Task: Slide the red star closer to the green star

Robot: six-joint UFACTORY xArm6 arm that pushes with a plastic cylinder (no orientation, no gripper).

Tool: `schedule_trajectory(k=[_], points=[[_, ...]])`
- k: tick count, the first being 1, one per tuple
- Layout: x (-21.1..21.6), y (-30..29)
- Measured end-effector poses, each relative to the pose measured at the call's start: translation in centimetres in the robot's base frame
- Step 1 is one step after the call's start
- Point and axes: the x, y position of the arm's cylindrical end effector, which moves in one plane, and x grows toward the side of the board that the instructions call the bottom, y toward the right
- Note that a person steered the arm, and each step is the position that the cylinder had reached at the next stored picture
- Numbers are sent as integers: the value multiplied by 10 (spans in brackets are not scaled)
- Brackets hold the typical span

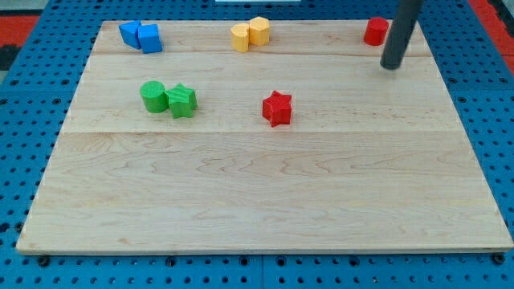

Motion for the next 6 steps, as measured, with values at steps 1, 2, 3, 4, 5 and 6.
schedule_trajectory(k=[1,2,3,4,5,6], points=[[71,-1],[130,-39],[123,-108],[81,-156],[53,-227],[55,-249]])
